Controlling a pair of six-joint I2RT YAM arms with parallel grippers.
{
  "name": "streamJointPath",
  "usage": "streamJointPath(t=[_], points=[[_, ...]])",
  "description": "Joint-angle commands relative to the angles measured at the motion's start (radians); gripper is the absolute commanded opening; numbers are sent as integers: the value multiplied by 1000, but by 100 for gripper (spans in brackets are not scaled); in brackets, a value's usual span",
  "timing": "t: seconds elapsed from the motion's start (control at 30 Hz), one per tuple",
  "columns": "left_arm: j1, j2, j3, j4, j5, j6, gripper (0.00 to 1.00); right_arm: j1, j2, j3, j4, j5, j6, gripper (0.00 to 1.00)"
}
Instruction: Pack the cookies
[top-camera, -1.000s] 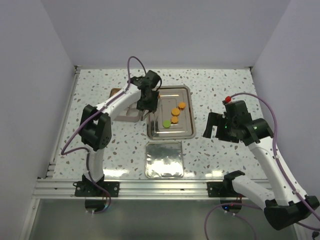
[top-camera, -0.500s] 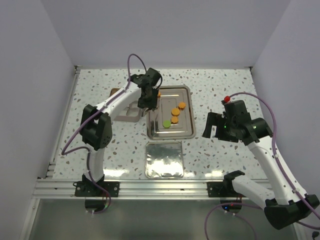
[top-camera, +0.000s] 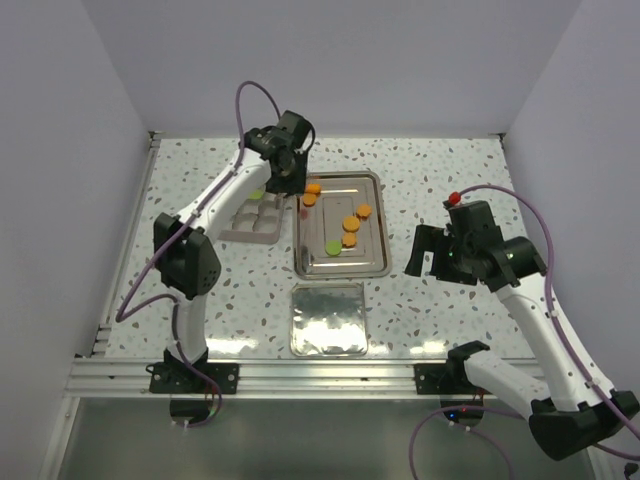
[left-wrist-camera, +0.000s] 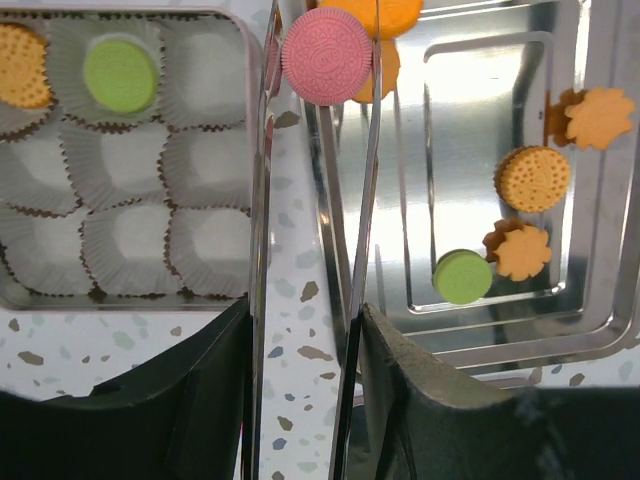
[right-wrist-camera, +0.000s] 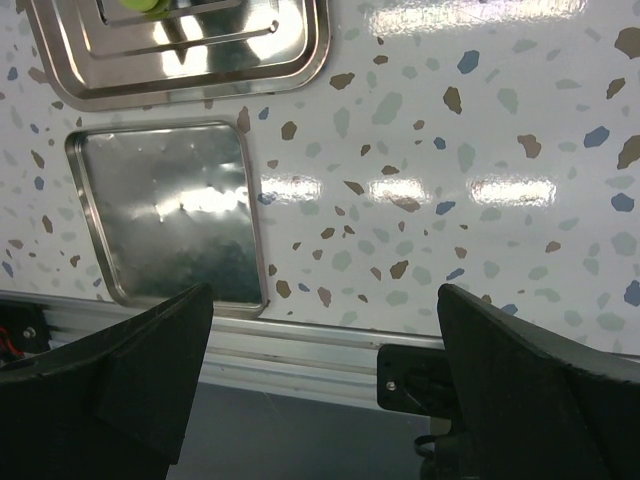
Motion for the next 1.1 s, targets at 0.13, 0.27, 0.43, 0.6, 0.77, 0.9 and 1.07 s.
streamJointPath(t=[0.13, 0.27, 0.43, 0.6, 0.77, 0.9, 1.07], points=[[124, -150, -62, -10, -57, 48, 49, 2, -20, 36, 18, 23, -19, 98], [169, -178, -84, -1, -61, 65, 49, 2, -19, 36, 18, 22, -19, 98], [173, -185, -137, 30, -51, 68, 49, 2, -16, 34, 16, 22, -17, 98], [173, -192, -197, 72, -19, 53, 49, 2, -11, 32, 15, 22, -17, 98], [172, -170, -203, 90, 1, 53, 49, 2, -5, 32, 13, 23, -17, 98], [170, -155, -196, 104, 17, 48, 49, 2, -1, 32, 15, 22, -17, 98], [167, -129, -188, 111, 24, 47, 49, 4, 1, 32, 13, 25, -17, 98]])
